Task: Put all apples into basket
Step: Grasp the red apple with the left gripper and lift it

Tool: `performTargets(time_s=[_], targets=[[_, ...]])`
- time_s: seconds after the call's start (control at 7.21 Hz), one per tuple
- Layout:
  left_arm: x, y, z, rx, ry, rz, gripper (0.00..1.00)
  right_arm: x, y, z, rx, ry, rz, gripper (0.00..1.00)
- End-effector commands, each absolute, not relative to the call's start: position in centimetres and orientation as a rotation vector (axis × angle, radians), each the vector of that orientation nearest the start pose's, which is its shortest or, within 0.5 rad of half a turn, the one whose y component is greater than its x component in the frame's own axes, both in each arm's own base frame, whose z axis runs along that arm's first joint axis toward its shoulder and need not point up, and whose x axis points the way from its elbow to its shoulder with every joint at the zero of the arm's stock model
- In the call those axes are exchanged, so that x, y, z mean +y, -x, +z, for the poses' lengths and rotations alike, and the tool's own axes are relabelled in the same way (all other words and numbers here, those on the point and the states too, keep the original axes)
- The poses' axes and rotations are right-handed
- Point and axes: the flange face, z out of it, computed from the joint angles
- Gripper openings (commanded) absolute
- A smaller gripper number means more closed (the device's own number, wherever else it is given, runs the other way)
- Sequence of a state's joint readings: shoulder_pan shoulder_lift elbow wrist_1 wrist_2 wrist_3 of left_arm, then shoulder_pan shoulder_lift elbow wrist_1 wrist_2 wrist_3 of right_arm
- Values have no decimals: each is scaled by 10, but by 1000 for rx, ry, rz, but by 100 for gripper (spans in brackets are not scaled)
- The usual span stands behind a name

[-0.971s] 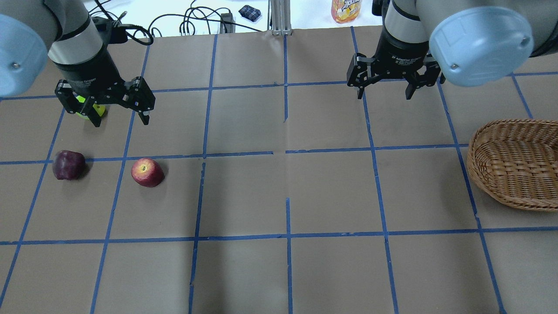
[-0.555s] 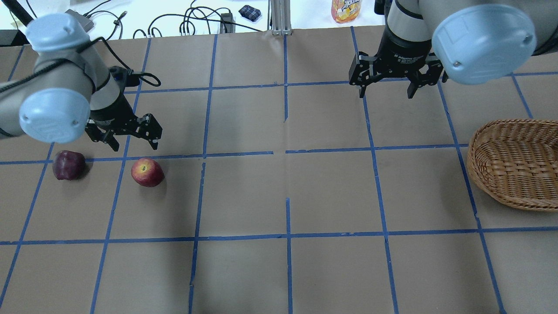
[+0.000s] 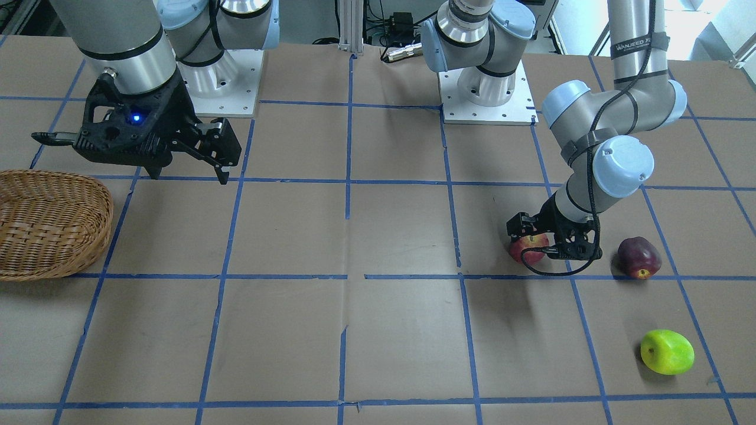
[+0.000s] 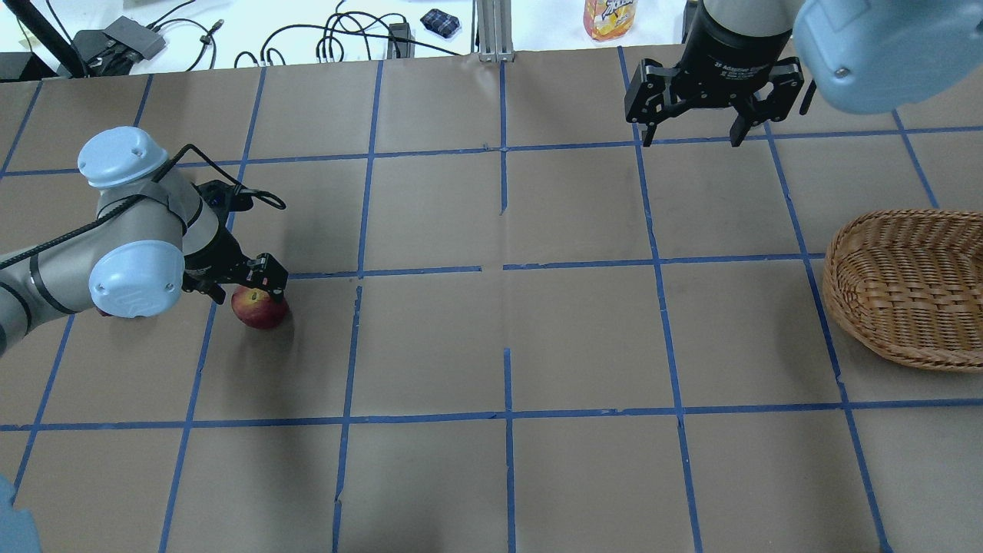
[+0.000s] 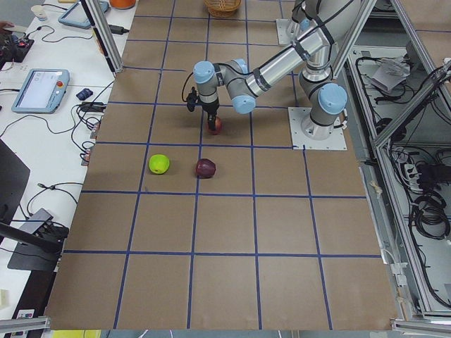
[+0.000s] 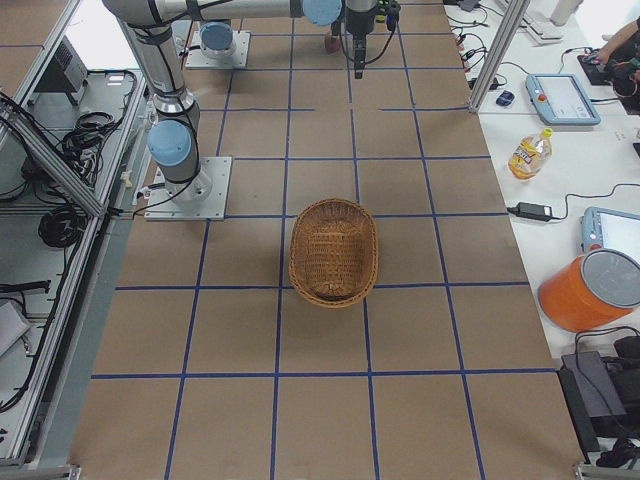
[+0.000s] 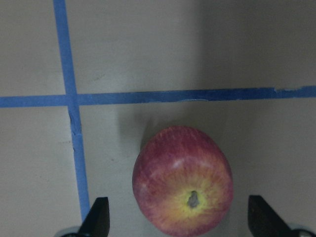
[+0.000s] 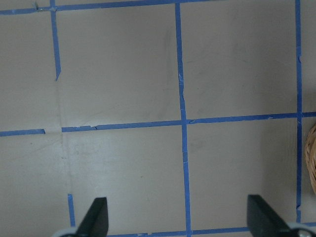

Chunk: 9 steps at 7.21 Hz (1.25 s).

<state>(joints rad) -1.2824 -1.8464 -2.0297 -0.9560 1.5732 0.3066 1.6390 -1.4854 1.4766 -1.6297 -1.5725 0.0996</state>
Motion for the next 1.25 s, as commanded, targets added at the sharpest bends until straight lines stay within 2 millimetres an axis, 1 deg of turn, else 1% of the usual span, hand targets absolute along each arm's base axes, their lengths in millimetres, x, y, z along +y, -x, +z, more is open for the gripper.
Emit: performTargets(time_s=[0.0, 0.14, 0.28, 0.42, 0.55, 0.69, 0.83, 0.97, 1.11], targets=[[-518, -16, 185, 3175, -46, 155, 78, -523, -169, 503, 3114, 13, -112, 100], [-522, -15, 198, 3143, -15, 80, 1, -522, -171, 504, 3114, 20, -112, 100], [-522, 9, 214, 3153, 146, 81, 0, -522, -171, 503, 3114, 20, -108, 100], [-530, 78, 226, 3157, 167, 35, 0, -522, -172, 502, 3114, 23, -103, 100], [-544, 161, 246, 3166, 227, -49, 0, -521, -171, 501, 3116, 20, -96, 100], [-557, 234, 260, 3253, 414, -77, 0, -521, -172, 501, 3116, 25, -98, 100], [-560, 291, 260, 3322, 544, -35, 0, -522, -172, 499, 3117, 22, -91, 100], [-549, 331, 235, 3315, 518, 40, 0, -522, -172, 499, 3116, 22, -94, 100], [-550, 350, 216, 3325, 481, 22, 0, -521, -172, 498, 3115, 22, -89, 100]])
